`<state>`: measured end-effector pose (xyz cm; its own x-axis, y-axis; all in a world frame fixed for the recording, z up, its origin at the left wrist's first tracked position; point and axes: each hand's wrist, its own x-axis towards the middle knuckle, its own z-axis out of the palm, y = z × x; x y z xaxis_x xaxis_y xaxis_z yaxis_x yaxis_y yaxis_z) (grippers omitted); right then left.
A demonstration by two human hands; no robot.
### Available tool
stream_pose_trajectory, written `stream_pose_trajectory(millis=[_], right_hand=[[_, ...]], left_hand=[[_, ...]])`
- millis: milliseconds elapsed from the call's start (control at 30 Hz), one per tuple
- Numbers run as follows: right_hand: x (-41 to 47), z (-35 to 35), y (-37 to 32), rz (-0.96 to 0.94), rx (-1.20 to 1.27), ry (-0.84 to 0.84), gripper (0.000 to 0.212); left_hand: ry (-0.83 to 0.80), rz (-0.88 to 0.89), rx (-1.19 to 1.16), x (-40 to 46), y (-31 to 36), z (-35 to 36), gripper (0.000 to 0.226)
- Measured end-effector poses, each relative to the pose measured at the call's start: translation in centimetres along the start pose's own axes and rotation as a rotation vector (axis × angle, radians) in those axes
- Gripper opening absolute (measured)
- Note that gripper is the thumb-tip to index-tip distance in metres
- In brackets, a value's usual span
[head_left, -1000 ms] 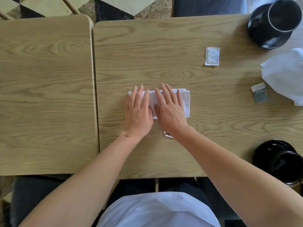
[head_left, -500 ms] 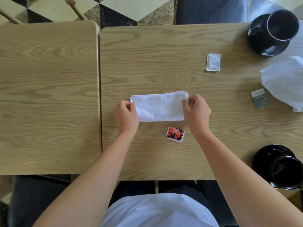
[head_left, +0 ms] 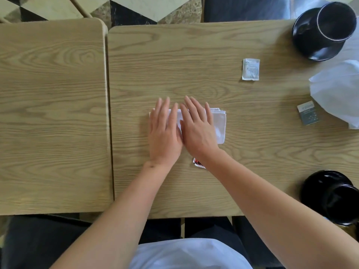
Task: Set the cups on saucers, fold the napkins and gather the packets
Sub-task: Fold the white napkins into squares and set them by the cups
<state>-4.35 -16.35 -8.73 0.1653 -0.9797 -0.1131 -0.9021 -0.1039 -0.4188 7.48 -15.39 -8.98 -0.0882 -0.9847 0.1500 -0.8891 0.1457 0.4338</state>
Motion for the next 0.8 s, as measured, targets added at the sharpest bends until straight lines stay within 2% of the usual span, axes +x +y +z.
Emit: stream_pose_trajectory(millis=[133,200,367,500,600,700,800], right_hand=[[0.8,1.0,0.8,-0.049,-0.008,-0.082,0.053],[0.7,1.3,1.1,-0.086,-0.001,-0.083,0.052],[0.1,1.1,1.2,-0.029,0.006,0.015,0.041],[-0.1,1.2,1.0,-0.068,0.001,0.012,0.041],[0.4,1.3,1.1,-0.099,-0.009,0.002,0.038],[0.8,1.4,1.3,-0.110,-0.007,0.002,0.036],[0.8,1.5,1.7,-0.121,0.005,0.010,0.038]], left_hand=[[-0.084,0.208,0.085,0.9,-1.3,0.8,0.046],[-0.141,0.247,0.132,1.5,-2.1,0.9,0.049],[-0.140,0.110,0.208,1.9,-3.5,0.3,0.040],[-0.122,0.038,0.250,1.2,-3.5,-0.1,0.030],[-0.123,-0.008,0.254,0.9,-3.3,0.0,0.034],[-0.105,-0.001,0.251,1.3,-3.1,0.2,0.036],[-0.082,0.084,0.233,1.5,-2.5,0.5,0.038]])
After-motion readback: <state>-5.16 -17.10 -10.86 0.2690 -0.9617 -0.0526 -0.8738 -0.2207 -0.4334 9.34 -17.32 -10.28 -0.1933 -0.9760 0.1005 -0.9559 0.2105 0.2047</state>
